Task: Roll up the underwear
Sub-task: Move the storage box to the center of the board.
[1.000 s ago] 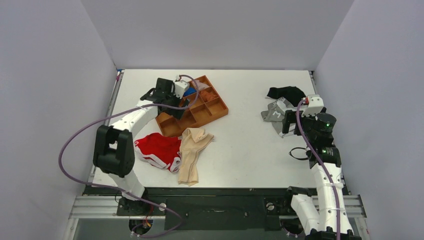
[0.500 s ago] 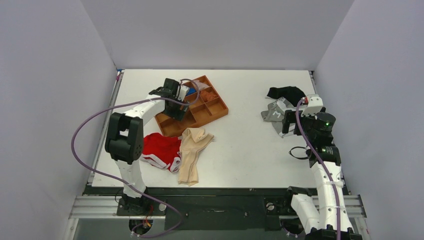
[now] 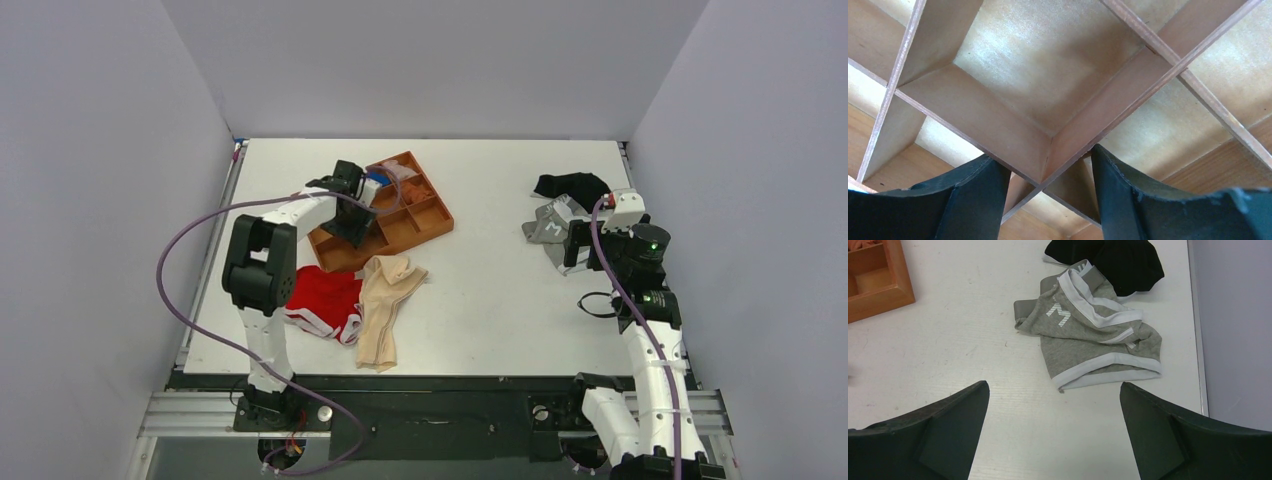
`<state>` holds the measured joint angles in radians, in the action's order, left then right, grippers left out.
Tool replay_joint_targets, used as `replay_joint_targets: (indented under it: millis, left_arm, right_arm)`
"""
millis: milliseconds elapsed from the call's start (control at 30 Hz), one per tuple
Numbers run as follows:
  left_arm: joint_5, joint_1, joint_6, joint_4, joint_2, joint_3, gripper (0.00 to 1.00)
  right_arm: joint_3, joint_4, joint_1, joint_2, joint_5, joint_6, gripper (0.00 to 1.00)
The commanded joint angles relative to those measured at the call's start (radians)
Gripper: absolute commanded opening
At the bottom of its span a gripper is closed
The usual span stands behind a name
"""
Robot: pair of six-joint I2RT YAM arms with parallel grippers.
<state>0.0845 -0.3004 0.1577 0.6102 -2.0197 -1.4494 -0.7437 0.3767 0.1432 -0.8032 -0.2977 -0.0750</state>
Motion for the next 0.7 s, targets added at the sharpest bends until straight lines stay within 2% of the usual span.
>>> replay_joint_targets:
  millis: [0, 233, 667]
  left_arm:
    - [0.077, 0.048, 0.127, 0.090, -0.049, -0.074, 0.54]
    - [0.165, 0.087, 0.258, 0.117, -0.085, -0.112, 0.50]
    - [0.251, 0.180, 0.443, 0.121, -0.146, -0.247, 0.49]
  right_arm:
    - [-0.006, -0.022, -0.002, -0.005, -0.013, -0.012, 1.00]
    - [-0.008, -0.023, -0.002, -0.011, -0.009, -0.015, 1.00]
    - [-0.006, -0.021, -0.002, -0.014, 0.000, -0.019, 1.00]
